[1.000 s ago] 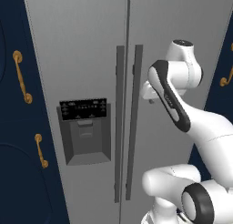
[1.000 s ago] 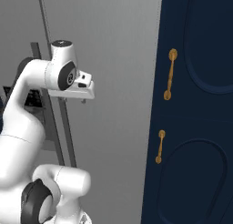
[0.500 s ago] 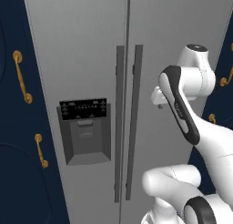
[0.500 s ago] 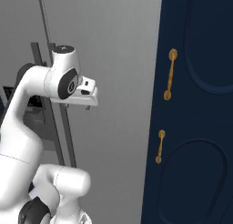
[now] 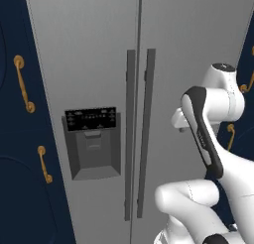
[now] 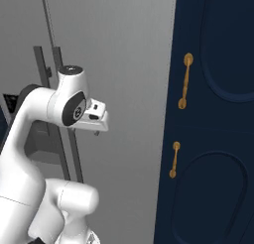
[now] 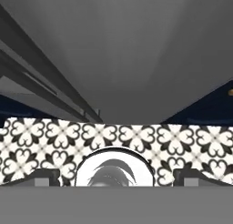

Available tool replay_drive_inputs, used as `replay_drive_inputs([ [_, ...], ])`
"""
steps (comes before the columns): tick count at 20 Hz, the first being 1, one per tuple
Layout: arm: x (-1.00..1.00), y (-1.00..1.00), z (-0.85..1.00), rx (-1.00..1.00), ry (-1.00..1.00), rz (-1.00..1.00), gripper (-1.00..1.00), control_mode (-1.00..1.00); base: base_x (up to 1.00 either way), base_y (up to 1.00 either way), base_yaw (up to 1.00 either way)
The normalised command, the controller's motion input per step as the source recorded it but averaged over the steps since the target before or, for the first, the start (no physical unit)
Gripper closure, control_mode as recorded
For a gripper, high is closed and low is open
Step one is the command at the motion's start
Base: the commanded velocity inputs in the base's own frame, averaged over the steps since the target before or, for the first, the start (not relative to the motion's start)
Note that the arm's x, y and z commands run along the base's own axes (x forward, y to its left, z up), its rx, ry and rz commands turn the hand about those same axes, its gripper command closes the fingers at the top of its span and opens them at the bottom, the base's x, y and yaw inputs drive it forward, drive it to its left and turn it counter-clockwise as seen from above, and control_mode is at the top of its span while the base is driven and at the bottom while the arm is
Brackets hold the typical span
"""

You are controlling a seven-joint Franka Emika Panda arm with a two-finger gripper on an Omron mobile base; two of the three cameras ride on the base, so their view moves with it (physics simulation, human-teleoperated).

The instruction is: Take the strawberry from the fridge and place it on top of the pancake, located on the dining counter.

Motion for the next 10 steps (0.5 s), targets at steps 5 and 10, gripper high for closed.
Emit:
replay_drive_inputs([
  [5, 0.00, 0.00, 0.00, 0.00, 0.00, 0.00, -1.00, 1.00, -0.05, 0.45, -0.02],
  [10, 0.00, 0.00, 0.00, 0.00, 0.00, 0.00, -1.00, 1.00, -0.01, 0.64, -0.10],
])
